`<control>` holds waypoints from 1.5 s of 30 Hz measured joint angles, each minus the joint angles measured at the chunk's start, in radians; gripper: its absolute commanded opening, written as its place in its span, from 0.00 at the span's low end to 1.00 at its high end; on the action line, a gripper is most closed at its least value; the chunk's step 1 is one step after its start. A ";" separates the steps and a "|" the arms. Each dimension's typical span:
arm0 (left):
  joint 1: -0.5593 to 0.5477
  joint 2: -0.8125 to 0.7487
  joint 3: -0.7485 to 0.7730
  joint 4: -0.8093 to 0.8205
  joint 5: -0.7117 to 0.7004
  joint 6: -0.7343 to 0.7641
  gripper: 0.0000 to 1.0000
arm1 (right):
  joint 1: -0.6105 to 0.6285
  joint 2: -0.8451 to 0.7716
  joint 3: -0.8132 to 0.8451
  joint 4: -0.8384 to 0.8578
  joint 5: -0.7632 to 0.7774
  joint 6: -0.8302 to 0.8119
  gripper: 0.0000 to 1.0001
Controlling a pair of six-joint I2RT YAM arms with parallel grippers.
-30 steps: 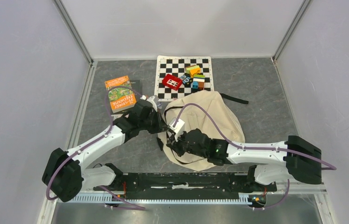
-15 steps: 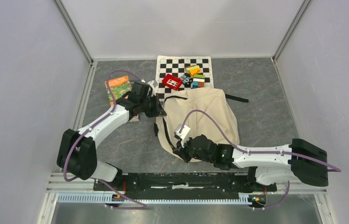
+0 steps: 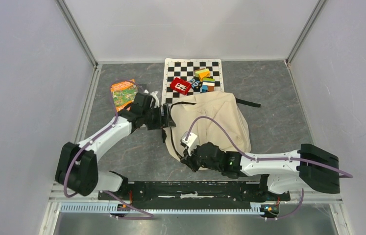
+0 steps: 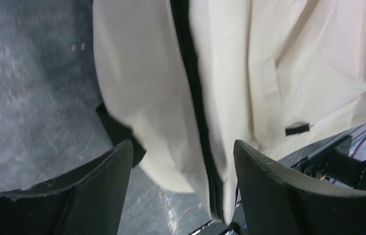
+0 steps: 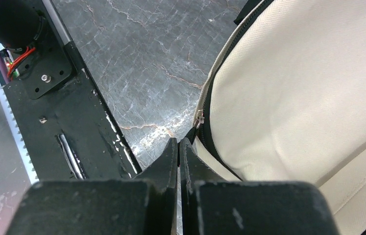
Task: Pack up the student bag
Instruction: Unzip the student bag at the center of the board.
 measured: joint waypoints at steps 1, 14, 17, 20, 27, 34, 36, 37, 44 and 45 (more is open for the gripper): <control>-0.002 -0.027 -0.032 -0.003 -0.004 0.000 0.82 | 0.000 0.009 0.003 0.000 0.000 0.000 0.00; -0.206 -0.352 -0.356 0.063 -0.053 -0.202 0.69 | 0.000 0.067 0.075 0.008 -0.001 0.000 0.00; -0.212 -0.358 -0.400 0.109 -0.065 -0.254 0.64 | 0.000 0.074 0.076 0.010 -0.001 0.000 0.00; -0.213 -0.343 -0.422 0.163 -0.064 -0.293 0.50 | 0.000 0.074 0.076 0.010 -0.001 0.003 0.00; -0.214 -0.275 -0.439 0.263 -0.048 -0.347 0.05 | 0.000 0.062 0.076 -0.002 0.007 0.008 0.00; -0.214 -0.277 -0.402 0.206 -0.085 -0.314 0.02 | 0.000 0.011 0.075 -0.092 0.121 0.011 0.00; -0.214 -0.280 -0.388 0.187 -0.095 -0.298 0.02 | 0.000 -0.003 0.074 -0.122 0.161 0.015 0.00; -0.212 -0.282 -0.383 0.180 -0.098 -0.290 0.02 | -0.001 -0.008 0.074 -0.136 0.175 0.016 0.00; -0.181 -0.287 -0.357 0.133 -0.098 -0.249 0.02 | -0.011 -0.025 0.056 -0.181 0.211 0.031 0.00; -0.172 -0.287 -0.353 0.127 -0.096 -0.241 0.02 | -0.012 -0.027 0.047 -0.183 0.209 0.034 0.00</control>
